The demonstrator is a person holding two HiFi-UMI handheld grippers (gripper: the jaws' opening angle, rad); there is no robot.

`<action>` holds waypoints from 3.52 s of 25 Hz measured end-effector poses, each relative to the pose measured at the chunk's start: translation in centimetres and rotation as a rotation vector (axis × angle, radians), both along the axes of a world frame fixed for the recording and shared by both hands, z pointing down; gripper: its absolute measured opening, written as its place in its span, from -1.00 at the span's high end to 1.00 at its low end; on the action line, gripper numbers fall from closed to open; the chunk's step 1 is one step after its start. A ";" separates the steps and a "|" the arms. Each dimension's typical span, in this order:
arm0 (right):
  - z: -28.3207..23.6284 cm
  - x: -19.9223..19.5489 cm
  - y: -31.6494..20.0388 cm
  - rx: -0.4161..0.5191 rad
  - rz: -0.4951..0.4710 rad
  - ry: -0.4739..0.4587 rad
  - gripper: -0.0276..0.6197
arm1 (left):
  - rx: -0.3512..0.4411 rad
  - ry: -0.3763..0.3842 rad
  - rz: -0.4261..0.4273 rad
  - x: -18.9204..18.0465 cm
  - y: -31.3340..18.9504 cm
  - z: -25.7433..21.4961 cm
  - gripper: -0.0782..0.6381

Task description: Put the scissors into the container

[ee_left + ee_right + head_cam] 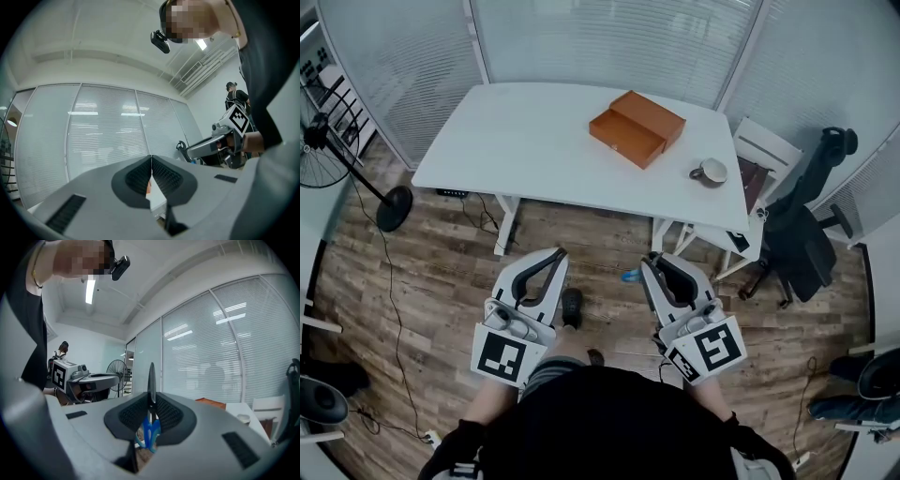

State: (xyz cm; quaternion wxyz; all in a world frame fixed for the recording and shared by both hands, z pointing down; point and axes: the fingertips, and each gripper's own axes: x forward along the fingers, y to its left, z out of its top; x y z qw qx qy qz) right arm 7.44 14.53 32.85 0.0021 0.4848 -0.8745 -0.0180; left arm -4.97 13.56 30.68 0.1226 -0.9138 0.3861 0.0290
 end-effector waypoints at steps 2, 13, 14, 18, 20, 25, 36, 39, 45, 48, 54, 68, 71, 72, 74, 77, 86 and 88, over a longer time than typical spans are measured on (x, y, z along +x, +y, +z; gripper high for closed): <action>0.1 0.2 -0.5 -0.001 0.009 -0.001 0.74 | 0.005 -0.003 0.009 0.2 -0.5 0.0 0.74; 0.0 0.5 -5.5 0.000 0.028 0.002 0.74 | 0.000 -0.016 0.039 0.6 -5.6 0.2 0.74; 0.0 0.5 -6.1 0.003 0.028 0.002 0.74 | 0.002 -0.016 0.040 0.6 -6.2 0.1 0.74; -0.1 0.4 -8.5 0.007 0.032 0.003 0.74 | 0.008 -0.016 0.045 0.6 -8.6 0.0 0.74; 0.0 0.3 -9.7 0.006 0.034 0.004 0.74 | 0.007 -0.013 0.047 0.5 -9.8 0.0 0.74; 0.3 0.4 -12.4 -0.004 0.046 0.003 0.74 | -0.005 -0.006 0.052 0.6 -12.5 0.3 0.74; 0.2 0.8 -18.6 -0.017 0.075 0.003 0.74 | -0.013 0.003 0.071 0.7 -19.2 0.2 0.74; -0.1 0.7 -20.4 -0.013 0.083 0.002 0.74 | -0.011 0.000 0.083 0.7 -21.1 0.0 0.74; -0.8 0.6 -24.0 0.003 0.105 -0.002 0.74 | -0.002 -0.004 0.105 0.5 -24.7 -0.7 0.74; -1.0 0.6 -25.9 0.008 0.121 -0.006 0.74 | 0.002 -0.007 0.116 0.4 -26.9 -0.8 0.74; -0.7 0.6 -28.8 0.005 0.153 -0.002 0.74 | 0.012 -0.002 0.142 0.2 -30.1 -0.9 0.74; -0.6 0.3 -33.8 0.018 0.209 -0.004 0.74 | 0.021 -0.016 0.200 -0.2 -35.7 -0.6 0.74; -0.4 0.6 -34.3 0.016 0.225 -0.004 0.74 | 0.013 -0.015 0.212 -0.1 -36.2 -0.1 0.74; -0.3 0.7 -34.4 0.016 0.230 -0.003 0.74 | 0.010 -0.018 0.215 -0.1 -36.4 0.1 0.74; -0.3 0.9 -34.8 0.017 0.240 -0.002 0.74 | 0.005 -0.022 0.218 0.0 -36.8 0.4 0.74; -0.3 1.8 -35.4 0.017 0.251 -0.003 0.74 | 0.002 -0.015 0.218 0.5 -37.4 0.3 0.74; -0.3 4.5 -37.6 0.006 0.237 0.007 0.74 | -0.006 -0.012 0.188 2.5 -39.1 0.2 0.74; -0.3 5.1 -38.2 0.000 0.228 0.012 0.74 | -0.008 -0.004 0.179 3.0 -39.5 0.0 0.74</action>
